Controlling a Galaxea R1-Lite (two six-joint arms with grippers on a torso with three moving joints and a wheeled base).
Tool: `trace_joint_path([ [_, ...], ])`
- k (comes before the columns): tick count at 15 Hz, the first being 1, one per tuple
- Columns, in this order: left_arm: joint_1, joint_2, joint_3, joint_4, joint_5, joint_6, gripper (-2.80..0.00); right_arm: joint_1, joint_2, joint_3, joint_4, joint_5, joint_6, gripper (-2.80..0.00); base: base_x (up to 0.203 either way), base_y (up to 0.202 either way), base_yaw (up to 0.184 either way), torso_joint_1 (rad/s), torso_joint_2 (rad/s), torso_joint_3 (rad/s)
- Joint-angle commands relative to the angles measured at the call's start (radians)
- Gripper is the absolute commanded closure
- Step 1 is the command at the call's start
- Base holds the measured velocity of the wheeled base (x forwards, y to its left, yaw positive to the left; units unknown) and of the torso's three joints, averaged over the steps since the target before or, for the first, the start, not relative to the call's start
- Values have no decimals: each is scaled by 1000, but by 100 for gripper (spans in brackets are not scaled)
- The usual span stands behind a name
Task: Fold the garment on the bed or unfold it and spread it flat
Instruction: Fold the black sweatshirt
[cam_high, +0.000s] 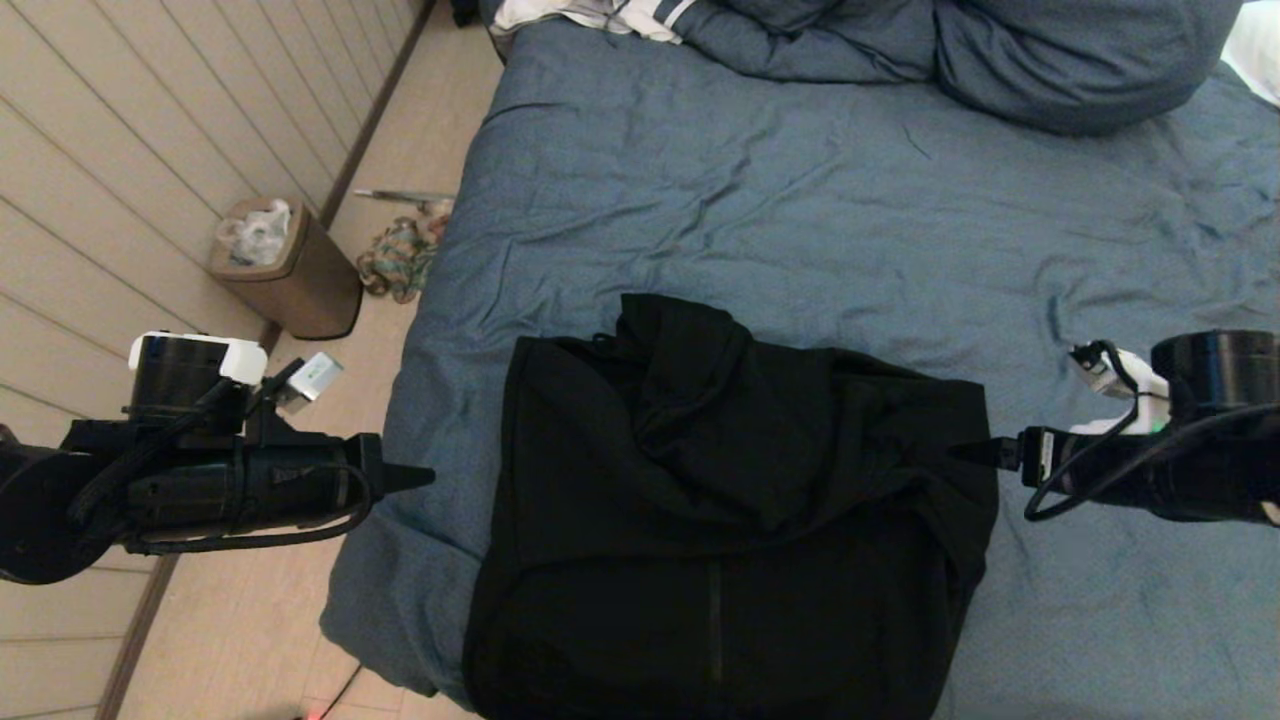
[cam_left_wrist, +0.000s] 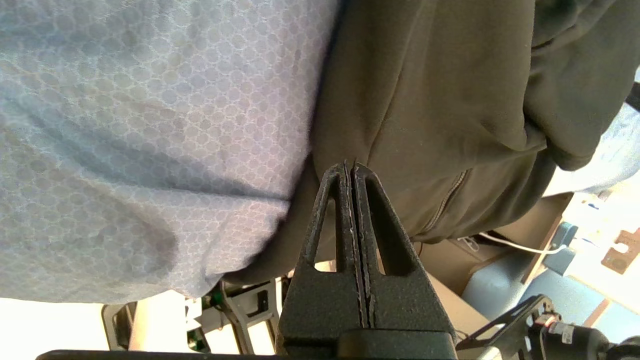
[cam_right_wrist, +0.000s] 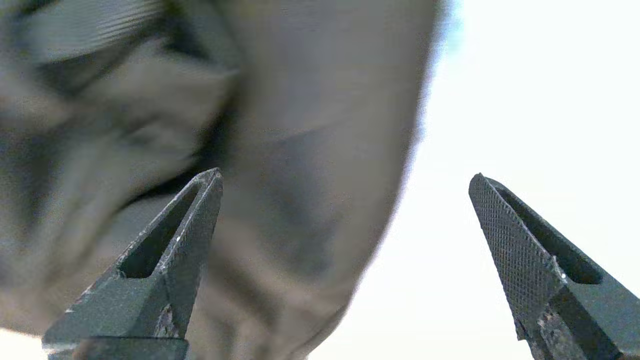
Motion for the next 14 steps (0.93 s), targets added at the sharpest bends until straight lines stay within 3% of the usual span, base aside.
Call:
trace_joint_path([
  [1,0,-1,0,-2,-3,-2,0,-25,75,-27,0,4,3,-280,0,0,0,0,0,0],
  [10,0,-1,0,-2,-4,-4,0,66,170,-47,-51,1,123,-280,0,0,0,0,0,0],
  [11,0,-2,1,-2,-4,-4,0,71,181,-36,-98,-2,132,0,0,0,0,0,0,0],
  [14,0,-10,2,-2,-4,-4,0,82,219,12,-241,-24,148,0,0,0,0,0,0,0],
])
